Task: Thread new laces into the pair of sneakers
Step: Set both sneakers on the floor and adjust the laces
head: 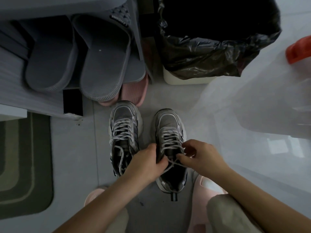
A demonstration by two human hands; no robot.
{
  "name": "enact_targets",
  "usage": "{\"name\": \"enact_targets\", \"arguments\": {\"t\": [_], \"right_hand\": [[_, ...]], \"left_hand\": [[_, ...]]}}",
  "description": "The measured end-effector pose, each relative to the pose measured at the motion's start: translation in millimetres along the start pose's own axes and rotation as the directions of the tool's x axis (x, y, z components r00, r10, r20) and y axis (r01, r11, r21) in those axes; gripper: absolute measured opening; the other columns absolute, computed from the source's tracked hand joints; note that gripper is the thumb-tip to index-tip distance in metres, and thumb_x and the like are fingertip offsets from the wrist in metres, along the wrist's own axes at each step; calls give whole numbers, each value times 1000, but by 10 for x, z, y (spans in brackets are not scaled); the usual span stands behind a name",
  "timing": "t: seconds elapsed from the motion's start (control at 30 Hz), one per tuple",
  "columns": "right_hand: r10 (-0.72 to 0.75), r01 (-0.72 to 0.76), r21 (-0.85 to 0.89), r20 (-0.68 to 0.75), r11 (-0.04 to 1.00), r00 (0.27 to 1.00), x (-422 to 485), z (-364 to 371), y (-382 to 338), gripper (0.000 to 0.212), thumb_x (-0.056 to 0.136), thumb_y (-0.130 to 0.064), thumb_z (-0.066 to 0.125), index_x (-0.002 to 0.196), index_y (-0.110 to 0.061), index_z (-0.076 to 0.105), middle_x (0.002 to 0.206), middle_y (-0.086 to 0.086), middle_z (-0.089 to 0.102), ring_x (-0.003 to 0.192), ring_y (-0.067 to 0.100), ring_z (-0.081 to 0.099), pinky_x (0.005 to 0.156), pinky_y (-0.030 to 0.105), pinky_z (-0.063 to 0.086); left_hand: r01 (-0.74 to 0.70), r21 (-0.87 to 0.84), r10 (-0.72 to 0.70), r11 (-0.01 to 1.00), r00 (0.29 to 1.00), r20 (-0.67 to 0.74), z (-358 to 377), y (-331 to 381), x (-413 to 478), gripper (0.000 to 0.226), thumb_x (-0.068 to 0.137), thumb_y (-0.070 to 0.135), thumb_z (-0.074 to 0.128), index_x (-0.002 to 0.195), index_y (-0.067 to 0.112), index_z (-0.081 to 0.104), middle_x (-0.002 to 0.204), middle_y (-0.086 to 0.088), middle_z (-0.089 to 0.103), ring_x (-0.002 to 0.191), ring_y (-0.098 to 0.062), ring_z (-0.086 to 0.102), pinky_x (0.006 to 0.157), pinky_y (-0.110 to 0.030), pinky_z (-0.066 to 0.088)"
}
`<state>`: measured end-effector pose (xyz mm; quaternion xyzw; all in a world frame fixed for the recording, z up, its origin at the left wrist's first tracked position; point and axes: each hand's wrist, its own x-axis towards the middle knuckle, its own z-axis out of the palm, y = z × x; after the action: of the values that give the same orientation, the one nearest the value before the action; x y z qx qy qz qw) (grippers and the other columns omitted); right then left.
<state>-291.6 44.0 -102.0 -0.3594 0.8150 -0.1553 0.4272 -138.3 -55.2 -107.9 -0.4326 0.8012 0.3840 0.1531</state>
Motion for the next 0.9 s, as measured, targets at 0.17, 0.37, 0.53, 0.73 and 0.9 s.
{"name": "enact_targets", "arguments": {"t": [0.17,0.37,0.53,0.73,0.9], "right_hand": [[1,-2,-17,-75,1000,997,17,25,-21,24,79,-35,67,97,-19,67,83,-3,68,79,16,64,74,29,51],[93,-28,-219,294,975,951,-125,-80,205,73,51,-73,69,108,-28,60,91,-14,56,90,12,58,81,28,47],[54,164,-510,386,845,921,-204,7,465,34,84,-39,54,115,-31,61,125,-4,47,117,19,47,95,29,41],[134,50,-519,311,853,941,-336,-218,467,21,91,-32,52,70,-27,55,79,-8,47,84,16,52,64,23,35],[-130,130,14,213,991,968,-512,-337,-109,7,79,-20,71,73,-17,67,63,-13,64,61,5,57,58,17,42]], "left_hand": [[2,40,-1,999,1000,-30,-27,10,64,34,92,38,46,107,8,52,97,-12,66,94,-33,62,75,-37,49],[38,92,-55,995,979,194,-8,-50,-159,53,83,59,57,108,13,48,102,-6,64,97,-26,61,78,-33,48],[-54,278,-27,959,959,281,50,-137,-342,28,89,40,58,101,14,60,107,-6,56,103,-25,58,81,-32,44],[-66,358,-30,931,966,256,-40,-160,-483,22,93,36,44,95,18,57,100,-3,64,97,-24,61,75,-31,47],[65,-382,5,922,984,177,-225,65,-459,12,89,26,62,80,17,63,71,2,70,59,-10,63,59,-27,50]]}}
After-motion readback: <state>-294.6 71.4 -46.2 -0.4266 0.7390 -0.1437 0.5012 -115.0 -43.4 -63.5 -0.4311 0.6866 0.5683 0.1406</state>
